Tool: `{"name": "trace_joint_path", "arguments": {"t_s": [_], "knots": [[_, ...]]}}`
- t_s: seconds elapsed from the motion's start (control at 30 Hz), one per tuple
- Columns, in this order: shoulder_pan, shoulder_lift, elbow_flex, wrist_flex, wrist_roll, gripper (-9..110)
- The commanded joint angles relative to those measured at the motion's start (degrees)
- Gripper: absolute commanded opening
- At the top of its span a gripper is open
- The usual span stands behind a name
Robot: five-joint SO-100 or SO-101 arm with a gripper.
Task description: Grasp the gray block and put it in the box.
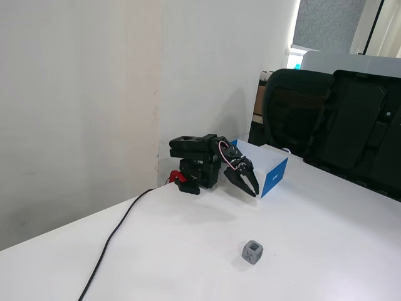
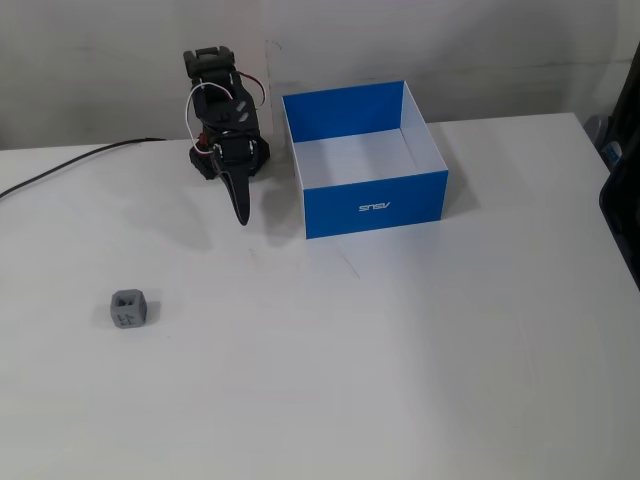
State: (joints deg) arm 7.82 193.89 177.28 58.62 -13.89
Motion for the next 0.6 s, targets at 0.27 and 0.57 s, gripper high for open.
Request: {"name": "trace_joint_path", "arguments": {"t_s": [0.27, 0.57], "knots": [[-17.05, 0.79, 2.46, -4.92, 20.48, 0], [-17.14, 0.79, 3.60, -4.66, 20.39, 0]]}}
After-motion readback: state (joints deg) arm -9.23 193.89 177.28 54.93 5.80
